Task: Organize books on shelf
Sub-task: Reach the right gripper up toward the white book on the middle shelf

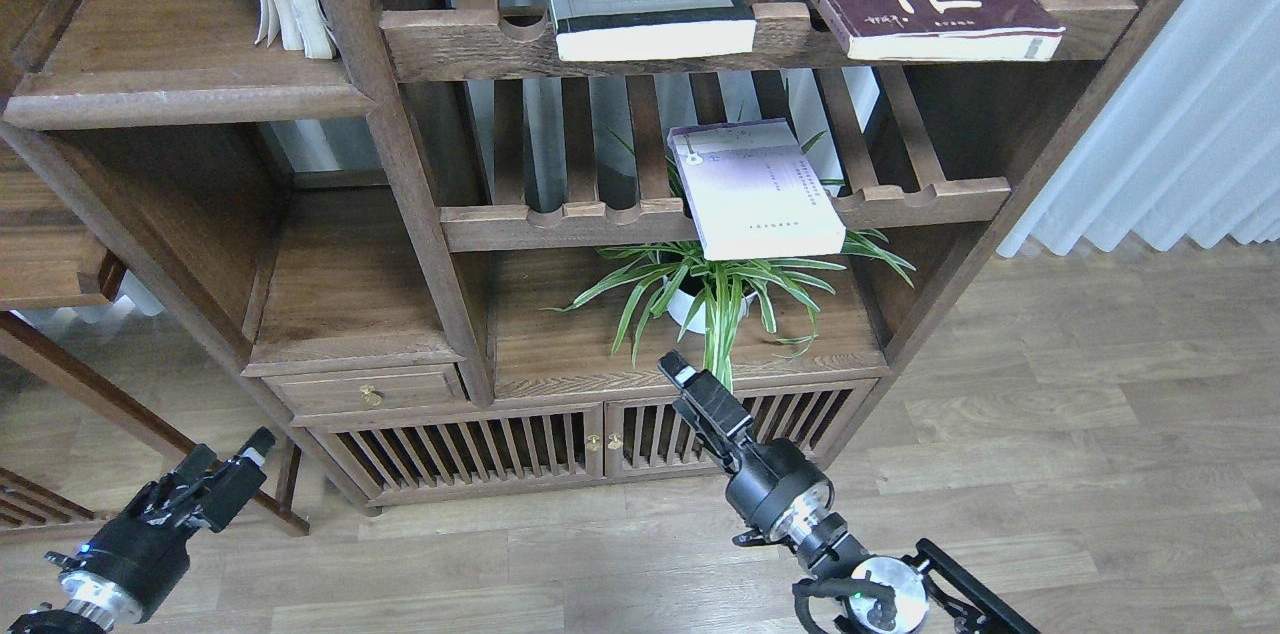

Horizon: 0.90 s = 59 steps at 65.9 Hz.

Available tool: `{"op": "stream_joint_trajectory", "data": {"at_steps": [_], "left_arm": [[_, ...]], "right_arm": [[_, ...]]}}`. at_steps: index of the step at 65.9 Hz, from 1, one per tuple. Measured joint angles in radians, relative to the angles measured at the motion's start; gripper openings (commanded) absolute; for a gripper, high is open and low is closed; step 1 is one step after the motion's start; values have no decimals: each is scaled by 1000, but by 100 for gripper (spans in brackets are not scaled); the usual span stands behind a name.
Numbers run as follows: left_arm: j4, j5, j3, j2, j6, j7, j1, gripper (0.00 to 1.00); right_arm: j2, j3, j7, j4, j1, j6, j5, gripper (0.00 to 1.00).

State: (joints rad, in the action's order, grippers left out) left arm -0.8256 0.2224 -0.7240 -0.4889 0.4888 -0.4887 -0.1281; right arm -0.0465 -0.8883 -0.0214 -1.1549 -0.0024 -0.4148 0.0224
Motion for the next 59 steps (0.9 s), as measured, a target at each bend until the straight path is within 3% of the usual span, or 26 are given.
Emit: {"op": "stream_joint_trajectory", "data": {"at_steps": [12, 40, 59], "left_arm": [[27, 0, -5, 0, 0, 0, 3, 100], [32, 0, -37, -6, 0, 0, 4, 100], [45, 0, -39, -2, 0, 0, 4, 100]], "right_arm": [[18, 8, 7, 6, 7, -70, 12, 99], [45, 27, 8, 171, 13, -74, 8, 99], [47, -18, 44, 235, 123, -74, 105, 99]]}}
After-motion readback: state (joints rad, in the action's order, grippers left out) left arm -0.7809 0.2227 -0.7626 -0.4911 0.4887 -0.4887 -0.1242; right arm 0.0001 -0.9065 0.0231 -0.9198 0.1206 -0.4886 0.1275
